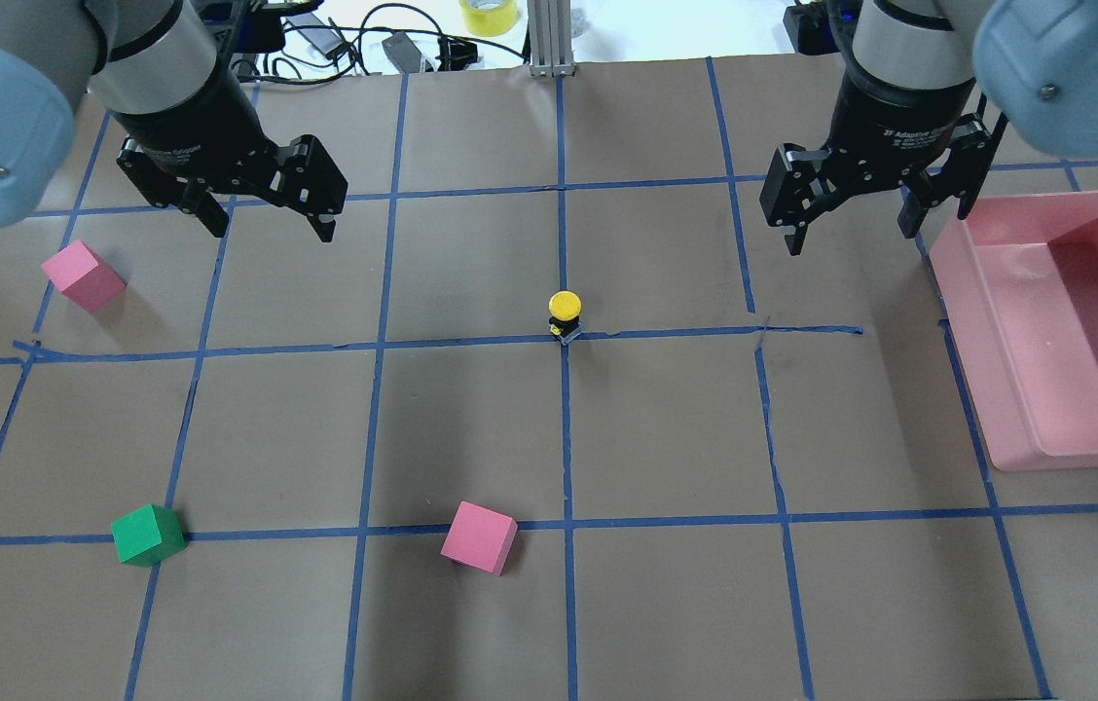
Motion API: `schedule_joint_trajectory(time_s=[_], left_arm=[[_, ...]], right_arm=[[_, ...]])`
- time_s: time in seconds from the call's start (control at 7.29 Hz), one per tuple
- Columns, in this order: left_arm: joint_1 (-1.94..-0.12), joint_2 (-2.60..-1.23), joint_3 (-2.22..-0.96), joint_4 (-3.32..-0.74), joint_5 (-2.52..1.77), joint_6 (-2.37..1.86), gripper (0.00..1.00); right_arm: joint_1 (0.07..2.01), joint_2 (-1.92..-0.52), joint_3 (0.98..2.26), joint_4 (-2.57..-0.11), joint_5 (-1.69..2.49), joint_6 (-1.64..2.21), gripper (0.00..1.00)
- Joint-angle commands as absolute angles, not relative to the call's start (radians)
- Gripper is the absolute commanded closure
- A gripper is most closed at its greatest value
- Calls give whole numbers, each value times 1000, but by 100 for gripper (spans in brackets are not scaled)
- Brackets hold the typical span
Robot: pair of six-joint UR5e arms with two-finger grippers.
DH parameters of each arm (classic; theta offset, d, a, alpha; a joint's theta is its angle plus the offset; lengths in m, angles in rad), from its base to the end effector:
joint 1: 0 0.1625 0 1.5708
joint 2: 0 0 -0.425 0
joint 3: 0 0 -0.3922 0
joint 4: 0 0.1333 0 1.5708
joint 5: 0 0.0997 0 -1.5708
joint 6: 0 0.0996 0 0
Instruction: Align button upright
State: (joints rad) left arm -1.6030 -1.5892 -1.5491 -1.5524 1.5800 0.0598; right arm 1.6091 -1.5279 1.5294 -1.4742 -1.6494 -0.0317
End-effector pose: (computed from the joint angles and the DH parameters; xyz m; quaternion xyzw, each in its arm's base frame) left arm -0.1485 -0.4973 0.4913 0.0459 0.9989 -0.0108 0.0048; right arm 0.1445 -0.4947 0.4779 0.0368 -0.9973 -0.0489 0.0394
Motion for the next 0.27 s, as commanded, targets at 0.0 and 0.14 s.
schedule_joint_trajectory(time_s=[0.0,0.14], left_arm=[[-1603,-1589,-1549,-1552,1580,60,0],[-1603,-1588,-1549,-1552,1580,60,0]], right_arm=[[1609,-1528,1529,-1474,-1649,-32,0],[1609,-1526,1529,-1474,-1649,-32,0]])
